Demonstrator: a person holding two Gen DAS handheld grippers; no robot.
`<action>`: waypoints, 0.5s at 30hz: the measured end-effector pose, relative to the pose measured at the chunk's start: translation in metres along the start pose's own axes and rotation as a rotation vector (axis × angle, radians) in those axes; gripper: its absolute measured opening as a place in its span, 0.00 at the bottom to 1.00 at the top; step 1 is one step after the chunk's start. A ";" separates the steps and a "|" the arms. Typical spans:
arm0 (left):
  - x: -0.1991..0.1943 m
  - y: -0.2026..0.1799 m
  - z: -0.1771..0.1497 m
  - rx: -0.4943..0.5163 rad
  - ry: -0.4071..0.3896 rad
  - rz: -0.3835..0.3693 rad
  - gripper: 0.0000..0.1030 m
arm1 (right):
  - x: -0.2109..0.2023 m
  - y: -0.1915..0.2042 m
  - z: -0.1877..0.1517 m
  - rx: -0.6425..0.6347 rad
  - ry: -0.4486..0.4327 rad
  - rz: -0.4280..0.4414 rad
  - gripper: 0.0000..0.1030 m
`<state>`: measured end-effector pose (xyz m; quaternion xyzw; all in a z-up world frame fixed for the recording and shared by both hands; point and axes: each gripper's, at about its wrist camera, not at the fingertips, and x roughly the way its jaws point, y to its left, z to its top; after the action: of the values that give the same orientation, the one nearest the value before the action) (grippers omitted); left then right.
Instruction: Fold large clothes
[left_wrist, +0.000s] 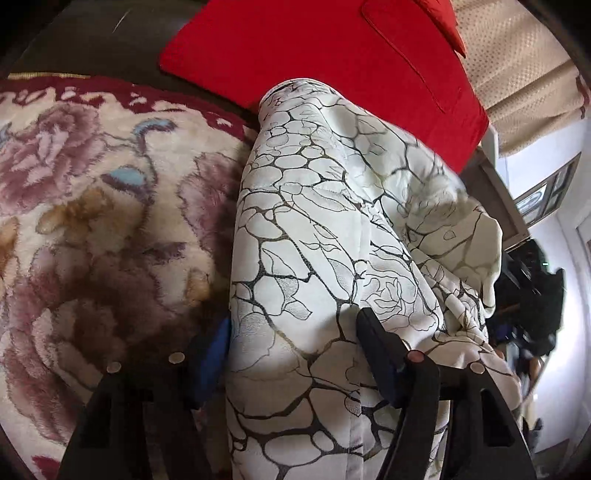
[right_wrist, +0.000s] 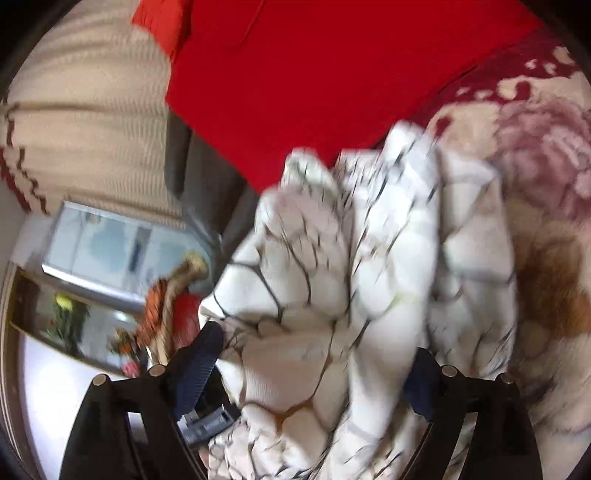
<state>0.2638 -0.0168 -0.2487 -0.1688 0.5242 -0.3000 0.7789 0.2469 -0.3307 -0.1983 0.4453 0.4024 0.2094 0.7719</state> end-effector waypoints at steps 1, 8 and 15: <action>-0.001 -0.004 -0.003 0.010 -0.005 0.011 0.67 | 0.003 0.004 -0.004 -0.036 -0.003 -0.014 0.88; 0.000 -0.026 -0.011 0.018 -0.020 0.044 0.67 | 0.011 0.016 -0.020 -0.173 -0.017 -0.192 0.25; 0.020 -0.085 -0.025 0.130 -0.021 0.166 0.71 | -0.033 -0.005 -0.030 -0.103 -0.150 -0.144 0.20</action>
<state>0.2220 -0.0929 -0.2237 -0.0769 0.5077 -0.2661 0.8158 0.2032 -0.3404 -0.1966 0.3893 0.3632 0.1401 0.8348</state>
